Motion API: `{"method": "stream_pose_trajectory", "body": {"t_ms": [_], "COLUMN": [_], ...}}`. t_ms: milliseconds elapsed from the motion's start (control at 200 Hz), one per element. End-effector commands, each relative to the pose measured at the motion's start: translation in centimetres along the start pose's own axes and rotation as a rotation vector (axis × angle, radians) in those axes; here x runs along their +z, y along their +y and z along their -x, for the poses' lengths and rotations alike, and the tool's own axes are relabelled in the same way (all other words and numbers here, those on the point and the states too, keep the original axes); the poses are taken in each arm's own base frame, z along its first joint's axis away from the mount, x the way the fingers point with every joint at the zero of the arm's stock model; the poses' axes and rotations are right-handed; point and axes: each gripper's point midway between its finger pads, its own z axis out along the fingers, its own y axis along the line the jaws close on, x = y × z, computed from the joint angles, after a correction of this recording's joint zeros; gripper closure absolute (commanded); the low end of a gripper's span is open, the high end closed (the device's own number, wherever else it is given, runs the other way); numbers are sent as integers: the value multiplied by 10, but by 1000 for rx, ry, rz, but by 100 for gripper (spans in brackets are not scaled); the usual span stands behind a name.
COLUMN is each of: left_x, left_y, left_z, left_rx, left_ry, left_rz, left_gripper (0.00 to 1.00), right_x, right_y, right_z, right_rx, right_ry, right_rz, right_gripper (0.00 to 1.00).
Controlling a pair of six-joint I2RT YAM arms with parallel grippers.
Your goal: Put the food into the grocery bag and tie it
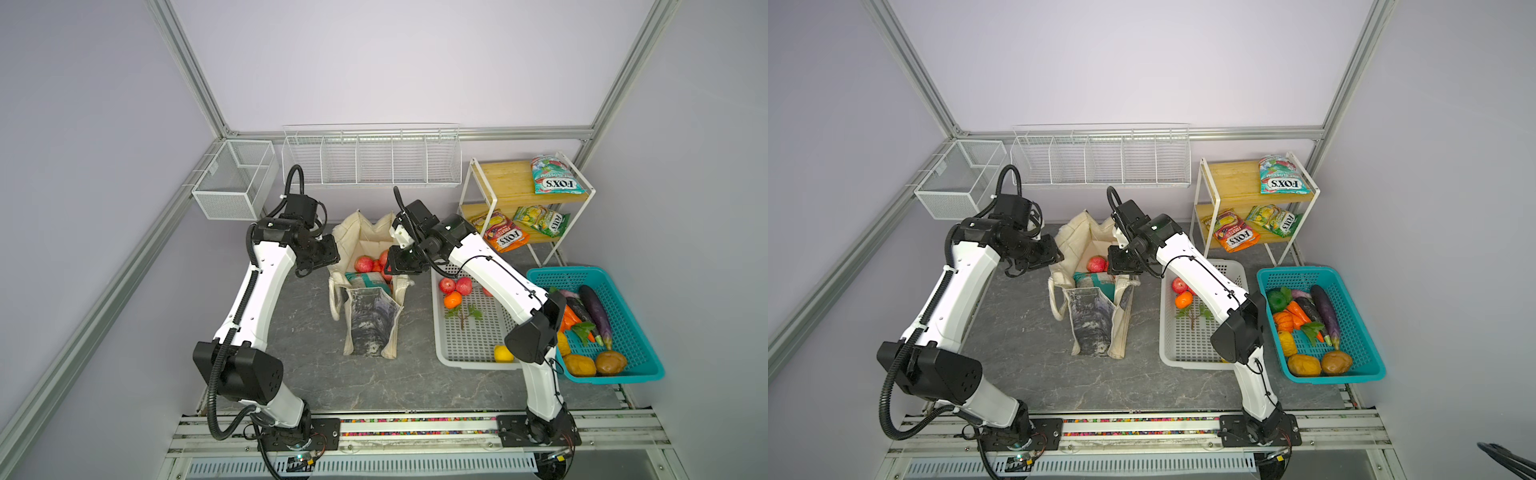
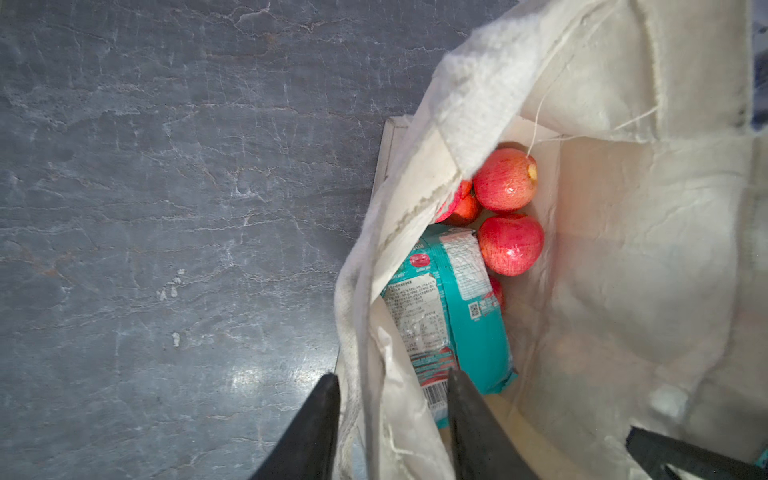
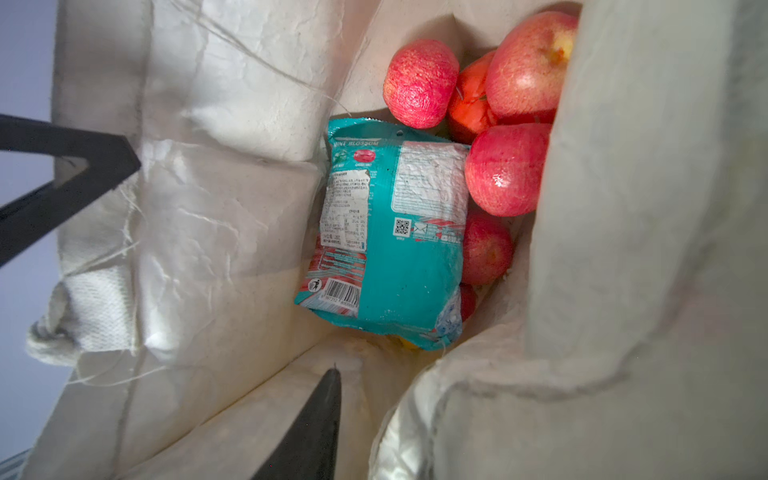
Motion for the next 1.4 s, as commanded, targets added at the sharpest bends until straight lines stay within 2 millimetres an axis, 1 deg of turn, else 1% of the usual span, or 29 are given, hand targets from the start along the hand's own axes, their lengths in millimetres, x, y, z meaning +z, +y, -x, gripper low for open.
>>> {"method": "stream_pose_trajectory", "body": {"t_ms": [0, 160, 320, 430, 490, 550, 630, 740, 865, 975, 1065, 1160, 1295, 1395], "left_x": [-20, -34, -50, -60, -64, -63, -55, -39, -15, 10, 25, 36, 48, 55], "left_y": [-1, 9, 19, 36, 49, 61, 73, 80, 79, 79, 77, 72, 73, 70], "left_z": [5, 10, 15, 19, 18, 17, 11, 2, -10, -27, -39, -51, -66, -77], "left_rx": [2, -20, -69, -163, -258, -346, -421, -474, -510, -534, -536, -525, -505, -492], "left_ry": [-50, -102, -173, -257, -288, -303, -292, -249, -187, -111, -48, 3, 45, 86], "left_rz": [15, 66, 101, 124, 90, 47, -2, -59, -122, -153, -188, -229, -242, -268], "left_gripper": [51, 44, 42, 42, 43, 44, 44, 43, 42, 40, 39, 39, 38, 42], "right_x": [-17, -26, -34, -38, -39, -40, -40, -41, -43, -44, -45, -46, -46, -45], "right_y": [4, -3, -10, -14, -16, -17, -19, -21, -22, -24, -26, -28, -31, -32], "right_z": [8, 13, 17, 18, 18, 17, 16, 15, 15, 15, 14, 14, 13, 14], "right_rx": [-25, -33, -33, -32, -32, -31, -32, -30, -30, -31, -31, -29, -23, -21], "right_ry": [-47, -70, -81, -86, -84, -80, -75, -73, -72, -71, -70, -71, -71, -66], "right_rz": [4, -17, -32, -35, -38, -38, -37, -35, -32, -33, -33, -36, -34, -30], "right_gripper": [53, 49, 49, 51, 53, 55, 57, 57, 58, 58, 58, 58, 58, 58]}}
